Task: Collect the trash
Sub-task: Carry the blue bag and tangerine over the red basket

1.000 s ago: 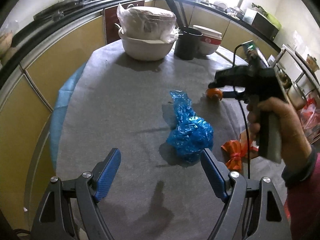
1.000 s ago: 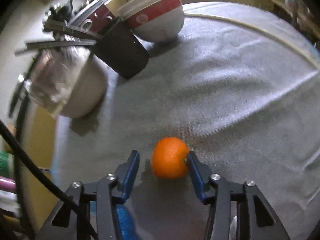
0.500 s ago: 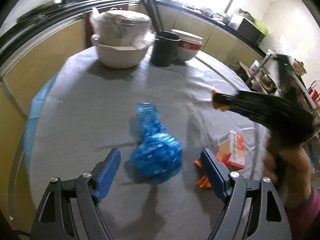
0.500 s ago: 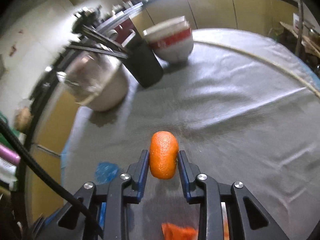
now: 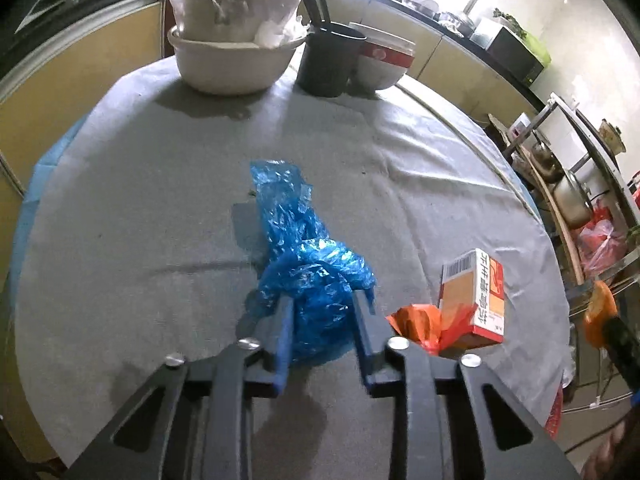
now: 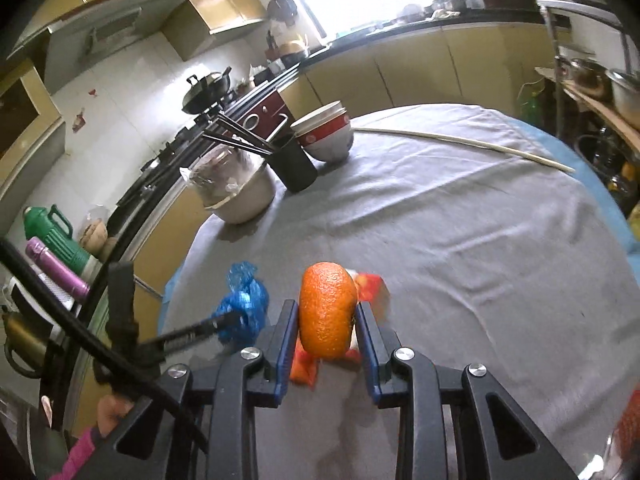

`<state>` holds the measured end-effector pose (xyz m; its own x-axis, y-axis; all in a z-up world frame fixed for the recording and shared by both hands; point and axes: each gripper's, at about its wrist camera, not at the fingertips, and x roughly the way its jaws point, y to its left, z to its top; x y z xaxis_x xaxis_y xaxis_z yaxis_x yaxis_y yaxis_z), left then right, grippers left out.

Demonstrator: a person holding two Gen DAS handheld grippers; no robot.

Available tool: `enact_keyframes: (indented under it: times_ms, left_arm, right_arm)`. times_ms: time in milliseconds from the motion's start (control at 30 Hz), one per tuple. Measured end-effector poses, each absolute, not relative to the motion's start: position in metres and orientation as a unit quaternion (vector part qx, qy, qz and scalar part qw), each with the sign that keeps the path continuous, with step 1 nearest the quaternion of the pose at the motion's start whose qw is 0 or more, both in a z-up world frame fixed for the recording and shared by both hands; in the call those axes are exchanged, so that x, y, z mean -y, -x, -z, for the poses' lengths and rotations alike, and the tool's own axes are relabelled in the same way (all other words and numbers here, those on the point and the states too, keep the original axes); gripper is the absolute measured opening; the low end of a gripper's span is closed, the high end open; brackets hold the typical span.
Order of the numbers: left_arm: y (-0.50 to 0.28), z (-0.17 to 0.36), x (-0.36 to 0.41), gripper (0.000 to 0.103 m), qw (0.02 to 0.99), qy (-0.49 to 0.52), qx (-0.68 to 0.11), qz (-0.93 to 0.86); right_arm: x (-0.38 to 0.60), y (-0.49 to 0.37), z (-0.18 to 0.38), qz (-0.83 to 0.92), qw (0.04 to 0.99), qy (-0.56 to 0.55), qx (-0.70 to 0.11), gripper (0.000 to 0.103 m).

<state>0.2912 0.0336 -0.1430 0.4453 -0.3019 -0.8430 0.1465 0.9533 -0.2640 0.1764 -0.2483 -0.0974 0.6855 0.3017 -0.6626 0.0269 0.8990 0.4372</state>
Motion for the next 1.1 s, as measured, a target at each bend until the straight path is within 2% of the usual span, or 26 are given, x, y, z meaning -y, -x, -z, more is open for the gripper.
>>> enact_keyframes:
  times_ms: [100, 533, 1100]
  left_arm:
    - [-0.271, 0.128, -0.03, 0.018, 0.858, 0.062, -0.492, 0.133]
    - [-0.14, 0.048, 0.024, 0.017, 0.907, -0.036, -0.376, 0.186]
    - [-0.024, 0.031, 0.113, 0.017, 0.883, -0.108, -0.317, 0.33]
  right_arm:
    - [0.253, -0.148, 0.093, -0.077, 0.902, -0.204, -0.372, 0.031]
    - [0.284, -0.034, 0.084, -0.051, 0.924, -0.22, -0.307, 0.031]
    - [0.338, 0.071, 0.079, 0.06, 0.943, -0.218, -0.244, 0.031]
